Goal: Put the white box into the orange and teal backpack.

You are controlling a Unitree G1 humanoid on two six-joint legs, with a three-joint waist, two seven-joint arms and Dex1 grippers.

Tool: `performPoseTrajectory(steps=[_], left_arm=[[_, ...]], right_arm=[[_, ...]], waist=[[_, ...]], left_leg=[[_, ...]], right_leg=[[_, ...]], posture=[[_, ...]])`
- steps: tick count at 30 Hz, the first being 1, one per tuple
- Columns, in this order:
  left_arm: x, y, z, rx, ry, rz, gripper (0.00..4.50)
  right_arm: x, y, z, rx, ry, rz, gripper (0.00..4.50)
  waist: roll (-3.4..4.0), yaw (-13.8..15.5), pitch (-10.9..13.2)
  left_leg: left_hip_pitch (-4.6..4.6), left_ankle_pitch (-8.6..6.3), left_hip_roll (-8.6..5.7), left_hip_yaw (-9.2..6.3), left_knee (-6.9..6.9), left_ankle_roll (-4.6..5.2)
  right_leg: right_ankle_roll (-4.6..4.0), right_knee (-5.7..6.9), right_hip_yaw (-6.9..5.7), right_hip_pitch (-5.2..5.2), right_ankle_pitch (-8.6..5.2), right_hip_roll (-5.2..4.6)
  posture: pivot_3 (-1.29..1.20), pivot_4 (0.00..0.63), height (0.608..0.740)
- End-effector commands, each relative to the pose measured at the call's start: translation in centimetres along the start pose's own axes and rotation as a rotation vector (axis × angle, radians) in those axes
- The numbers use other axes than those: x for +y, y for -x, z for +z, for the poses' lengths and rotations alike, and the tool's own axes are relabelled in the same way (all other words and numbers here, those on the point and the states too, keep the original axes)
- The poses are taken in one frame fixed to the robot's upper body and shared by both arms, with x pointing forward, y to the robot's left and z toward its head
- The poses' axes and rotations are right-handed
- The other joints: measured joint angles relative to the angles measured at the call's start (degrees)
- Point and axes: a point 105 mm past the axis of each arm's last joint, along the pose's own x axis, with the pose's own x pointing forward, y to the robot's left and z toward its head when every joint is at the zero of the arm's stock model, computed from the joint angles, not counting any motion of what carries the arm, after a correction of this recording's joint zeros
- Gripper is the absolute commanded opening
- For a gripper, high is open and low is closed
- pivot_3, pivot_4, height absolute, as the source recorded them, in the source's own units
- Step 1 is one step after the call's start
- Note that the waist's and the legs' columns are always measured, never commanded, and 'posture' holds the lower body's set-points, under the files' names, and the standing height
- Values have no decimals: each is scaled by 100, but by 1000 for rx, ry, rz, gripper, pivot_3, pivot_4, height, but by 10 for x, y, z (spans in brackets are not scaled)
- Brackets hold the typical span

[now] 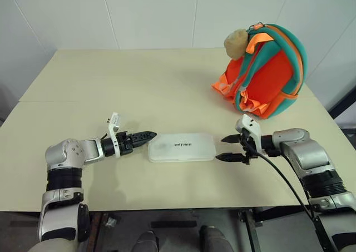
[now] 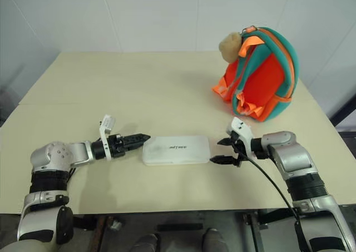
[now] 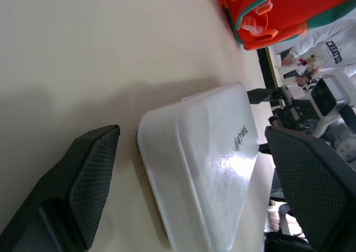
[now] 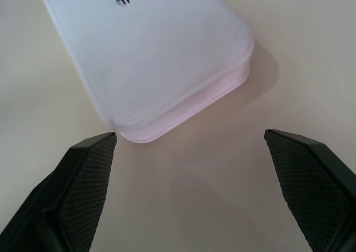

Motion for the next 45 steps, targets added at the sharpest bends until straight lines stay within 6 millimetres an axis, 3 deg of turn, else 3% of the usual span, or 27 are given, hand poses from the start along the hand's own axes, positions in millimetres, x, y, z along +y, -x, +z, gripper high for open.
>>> performPoseTrajectory(steps=[1, 9, 18, 24, 31, 38, 45], left_arm=[[0, -8, -23, 120, 110, -11, 4479], [-17, 2, -31, 195, 165, -73, 4479], [-15, -6, -25, 147, 164, -49, 4479], [6, 14, -10, 91, 51, 108, 4479], [3, 42, 3, 142, -27, 180, 4479], [-13, 53, -10, 219, 37, 107, 4479], [-13, 32, -35, 205, 135, -18, 4479]], right_arm=[[5, -4, 15, -37, 43, 29, 4500], [28, -10, 27, -84, 40, 109, 4500], [38, -20, 29, -107, 38, 126, 4500], [34, -16, 17, -82, 21, 101, 4500], [36, -17, 14, -85, 13, 107, 4500], [37, -19, 14, -93, 8, 108, 4500], [39, -20, 15, -98, 9, 112, 4500]], waist=[[0, 1, 0], [0, 5, 0], [0, 7, 0], [0, 0, 0], [0, -147, 0], [-1, -135, 0], [-1, -95, 0]], left_leg=[[0, -2, 0, 0, 0, 0], [-3, -14, -1, -1, -1, -8], [0, -21, 0, -2, 3, -9], [6, -17, 0, -1, 3, -12], [9, -7, 4, 3, 1, -9], [-7, -10, 3, 1, -4, -5], [-26, -13, 3, 2, -7, -5]], right_leg=[[1, -1, 0, 0, -2, 0], [3, -3, 0, 0, -22, 0], [2, 8, 0, -2, -29, 0], [-1, 12, 0, -1, -27, 0], [-7, 12, 0, -1, -23, 2], [-7, 18, 1, -22, -24, 0], [-10, 34, 3, -53, -27, -2]], posture=[[0, 150, 740], [0, 150, 740], [0, 150, 740], [0, 150, 740], [0, 150, 740], [0, 150, 740], [0, 150, 740]])
